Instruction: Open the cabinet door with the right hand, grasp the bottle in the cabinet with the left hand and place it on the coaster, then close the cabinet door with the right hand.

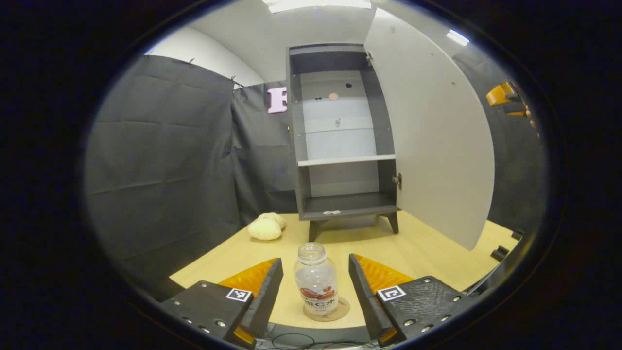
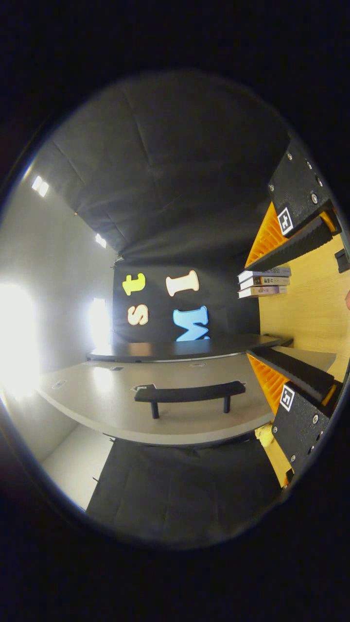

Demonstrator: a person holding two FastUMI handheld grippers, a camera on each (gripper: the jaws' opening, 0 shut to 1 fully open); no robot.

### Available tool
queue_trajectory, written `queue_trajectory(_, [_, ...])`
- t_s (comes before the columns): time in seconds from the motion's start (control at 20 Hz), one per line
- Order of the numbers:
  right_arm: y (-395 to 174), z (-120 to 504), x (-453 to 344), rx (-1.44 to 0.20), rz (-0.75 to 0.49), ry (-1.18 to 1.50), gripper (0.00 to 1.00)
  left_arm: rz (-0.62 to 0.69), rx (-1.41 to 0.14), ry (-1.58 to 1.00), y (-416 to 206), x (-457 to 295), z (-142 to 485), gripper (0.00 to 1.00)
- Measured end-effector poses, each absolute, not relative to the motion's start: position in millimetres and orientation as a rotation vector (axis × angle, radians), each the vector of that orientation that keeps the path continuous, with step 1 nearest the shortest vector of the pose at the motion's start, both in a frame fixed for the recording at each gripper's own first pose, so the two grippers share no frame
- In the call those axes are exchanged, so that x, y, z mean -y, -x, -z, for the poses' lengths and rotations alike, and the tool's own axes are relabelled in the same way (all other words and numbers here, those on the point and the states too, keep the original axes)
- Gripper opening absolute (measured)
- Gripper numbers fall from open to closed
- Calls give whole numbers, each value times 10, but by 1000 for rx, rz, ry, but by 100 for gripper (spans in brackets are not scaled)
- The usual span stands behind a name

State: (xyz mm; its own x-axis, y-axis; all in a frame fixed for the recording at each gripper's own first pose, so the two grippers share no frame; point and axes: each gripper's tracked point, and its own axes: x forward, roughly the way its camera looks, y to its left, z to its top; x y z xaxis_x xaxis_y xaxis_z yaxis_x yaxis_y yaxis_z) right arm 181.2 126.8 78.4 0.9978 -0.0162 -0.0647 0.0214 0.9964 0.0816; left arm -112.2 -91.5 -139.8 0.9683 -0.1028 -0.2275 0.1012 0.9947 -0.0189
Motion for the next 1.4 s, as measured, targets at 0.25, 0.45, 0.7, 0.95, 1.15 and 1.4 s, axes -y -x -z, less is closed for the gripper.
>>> queue_trajectory(0.25, [-1870, -864, -1241, -65, 76, -107, 94, 78, -200, 43, 1112, 670, 838, 78])
queue_trajectory(0.45, [-1891, -877, -1257, -76, 97, -89, 95, 57, -153, 40, 900, 245, 504, 78])
queue_trajectory(0.7, [-1907, -918, -1147, -63, 153, -18, 93, 20, -98, 25, 726, -343, 301, 78])
queue_trajectory(0.95, [-1870, -899, -1204, -73, 175, -5, 93, -2, -89, 32, 622, -692, 295, 76])
queue_trajectory(1.15, [-1865, -905, -1311, -67, 164, 0, 93, 30, -81, 51, 503, -832, 348, 75])
queue_trajectory(1.4, [-1887, -900, -1508, -61, 138, -12, 93, 75, -92, 57, 425, -1018, 469, 78])
